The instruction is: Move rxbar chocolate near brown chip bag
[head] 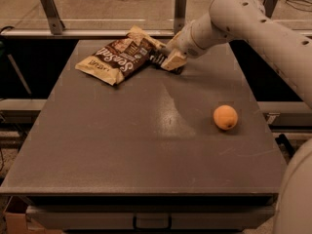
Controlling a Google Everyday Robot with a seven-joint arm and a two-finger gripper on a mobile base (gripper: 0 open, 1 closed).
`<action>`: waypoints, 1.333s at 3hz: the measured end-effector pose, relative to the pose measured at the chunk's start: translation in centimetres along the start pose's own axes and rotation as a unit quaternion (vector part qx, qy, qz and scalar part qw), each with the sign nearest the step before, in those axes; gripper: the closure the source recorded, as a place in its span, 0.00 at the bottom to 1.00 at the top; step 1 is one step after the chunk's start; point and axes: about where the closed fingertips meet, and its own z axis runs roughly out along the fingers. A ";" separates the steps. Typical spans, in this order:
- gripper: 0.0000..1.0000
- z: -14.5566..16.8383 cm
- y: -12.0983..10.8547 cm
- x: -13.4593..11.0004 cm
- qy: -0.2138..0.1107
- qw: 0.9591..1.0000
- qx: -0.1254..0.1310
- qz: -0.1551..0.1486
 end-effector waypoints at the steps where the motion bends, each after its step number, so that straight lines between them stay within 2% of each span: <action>1: 0.00 -0.1 -0.1 -0.1 0.000 1.000 0.002 -0.001; 2: 0.00 -0.8 -0.3 -0.4 -0.003 1.000 0.010 -0.005; 3: 0.00 -4.5 -0.2 -1.0 -0.022 1.000 0.016 -0.011; 4: 0.00 -12.2 -0.1 -2.1 -0.055 0.998 0.021 -0.033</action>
Offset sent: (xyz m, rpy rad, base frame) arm -0.0042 -0.0081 0.0243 0.0067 -0.0528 -0.0101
